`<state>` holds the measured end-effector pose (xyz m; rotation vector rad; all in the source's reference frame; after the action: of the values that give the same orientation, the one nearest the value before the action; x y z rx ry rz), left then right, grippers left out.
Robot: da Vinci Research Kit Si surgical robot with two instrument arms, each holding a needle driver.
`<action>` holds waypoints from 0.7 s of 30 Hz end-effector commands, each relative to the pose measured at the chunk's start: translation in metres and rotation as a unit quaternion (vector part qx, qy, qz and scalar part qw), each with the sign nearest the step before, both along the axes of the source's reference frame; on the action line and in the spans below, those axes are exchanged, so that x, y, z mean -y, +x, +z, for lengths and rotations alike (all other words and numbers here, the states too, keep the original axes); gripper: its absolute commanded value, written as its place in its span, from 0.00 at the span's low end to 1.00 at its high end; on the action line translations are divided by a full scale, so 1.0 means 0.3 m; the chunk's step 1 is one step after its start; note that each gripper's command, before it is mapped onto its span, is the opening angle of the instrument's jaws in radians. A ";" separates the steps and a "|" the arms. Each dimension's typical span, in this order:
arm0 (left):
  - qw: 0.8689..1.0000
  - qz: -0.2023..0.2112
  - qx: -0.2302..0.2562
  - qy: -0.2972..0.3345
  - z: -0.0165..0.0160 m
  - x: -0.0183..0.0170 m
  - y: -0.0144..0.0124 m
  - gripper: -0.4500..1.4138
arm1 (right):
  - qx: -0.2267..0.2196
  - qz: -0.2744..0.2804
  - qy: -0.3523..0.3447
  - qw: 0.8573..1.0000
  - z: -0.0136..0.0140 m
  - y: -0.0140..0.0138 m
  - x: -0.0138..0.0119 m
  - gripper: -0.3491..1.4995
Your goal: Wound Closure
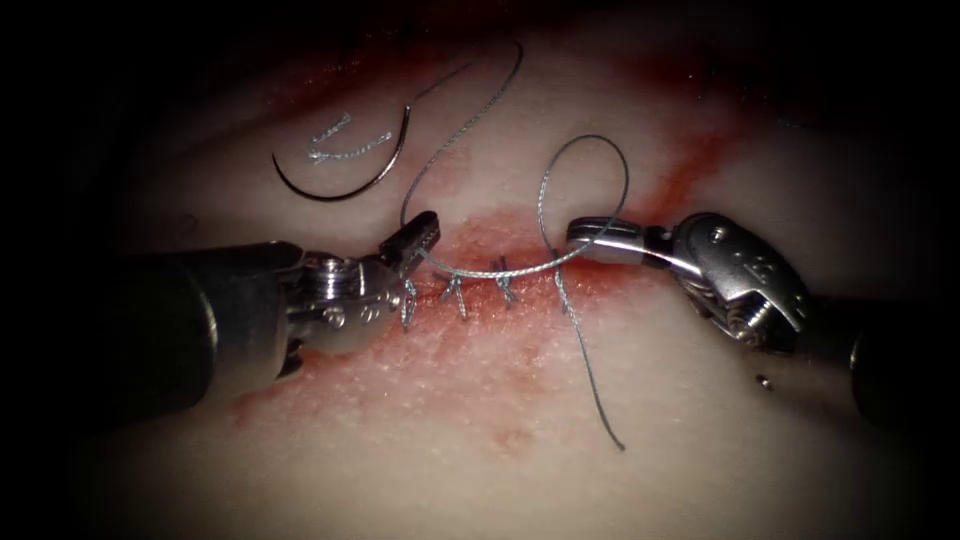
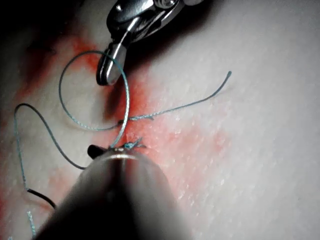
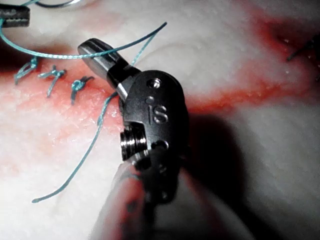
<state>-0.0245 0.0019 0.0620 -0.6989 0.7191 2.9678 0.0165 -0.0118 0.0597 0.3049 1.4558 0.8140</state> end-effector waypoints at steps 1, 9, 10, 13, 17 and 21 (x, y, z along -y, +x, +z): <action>1.000 0.003 -0.003 0.007 0.005 0.002 -0.0026 0.00 | -0.012 -0.004 -0.002 1.000 0.0032 0.0062 -0.0028 0.00; 1.000 0.002 -0.009 0.021 0.013 0.005 -0.0035 0.00 | -0.064 0.004 0.000 0.998 -0.0002 0.0108 -0.0068 0.00; 1.000 0.003 -0.011 0.021 0.015 0.004 -0.0035 0.00 | -0.085 -0.002 -0.002 0.996 -0.0022 0.0106 -0.0077 0.00; 1.000 0.003 -0.013 0.020 0.018 0.003 -0.0040 0.00 | -0.115 -0.020 -0.001 0.993 -0.0058 0.0103 -0.0091 0.00; 1.000 0.001 -0.017 0.024 0.024 0.002 -0.0085 0.00 | -0.156 -0.062 0.007 0.986 -0.0096 0.0127 -0.0094 0.00; 1.000 0.003 -0.009 0.028 0.024 0.003 -0.0158 0.00 | -0.143 -0.087 0.008 0.986 -0.0089 0.0183 -0.0088 0.00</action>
<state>-0.0289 0.0011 0.0686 -0.6687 0.6349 2.9894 0.0211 -0.0090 0.0563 0.5676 1.6530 0.6622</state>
